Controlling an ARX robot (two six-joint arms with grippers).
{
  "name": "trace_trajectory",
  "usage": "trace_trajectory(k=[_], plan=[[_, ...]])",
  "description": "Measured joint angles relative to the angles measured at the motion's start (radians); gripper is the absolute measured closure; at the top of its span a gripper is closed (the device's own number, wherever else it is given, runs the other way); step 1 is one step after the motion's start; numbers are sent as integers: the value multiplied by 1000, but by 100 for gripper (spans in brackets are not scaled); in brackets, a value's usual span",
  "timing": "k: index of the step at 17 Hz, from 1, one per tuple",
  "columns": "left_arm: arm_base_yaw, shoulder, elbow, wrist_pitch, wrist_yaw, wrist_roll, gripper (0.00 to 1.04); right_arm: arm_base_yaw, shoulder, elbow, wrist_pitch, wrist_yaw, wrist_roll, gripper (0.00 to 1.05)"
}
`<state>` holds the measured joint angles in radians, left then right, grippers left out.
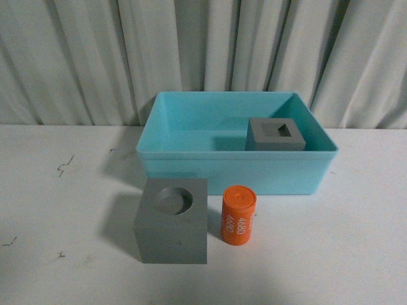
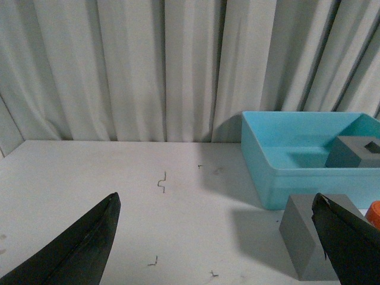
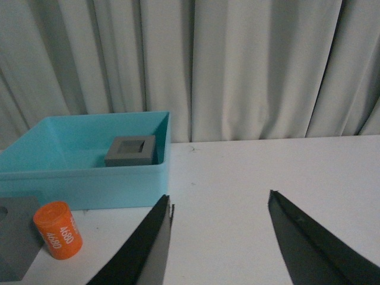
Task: Place gray and orange parts in blue box
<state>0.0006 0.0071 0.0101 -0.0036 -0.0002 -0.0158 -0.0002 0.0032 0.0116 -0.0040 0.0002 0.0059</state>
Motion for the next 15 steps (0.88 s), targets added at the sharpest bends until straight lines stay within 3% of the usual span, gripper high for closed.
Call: trace_trajectory(k=[2,5,6,7,8,11,15], plan=[[0,0,0,0,0,0,7,0,0,0,0,0,0,44],[0,0,0,0,0,0,7,0,0,0,0,0,0,6],[-1,2,1,-8,-3,-3,7,0,0,0,0,0,0,7],[-68,153,114,-270,-129,-114,7,0,0,0,0,1,0,7],[-139,378,227,-365,-203,-232,7,0,0,0,1,0,0,6],[-359,845,460,-112,-251,-378,7,0,0,0,0,0,0,6],[-457,1078,563,-9,-241,-369,7,0,0,0,0,0,0,6]])
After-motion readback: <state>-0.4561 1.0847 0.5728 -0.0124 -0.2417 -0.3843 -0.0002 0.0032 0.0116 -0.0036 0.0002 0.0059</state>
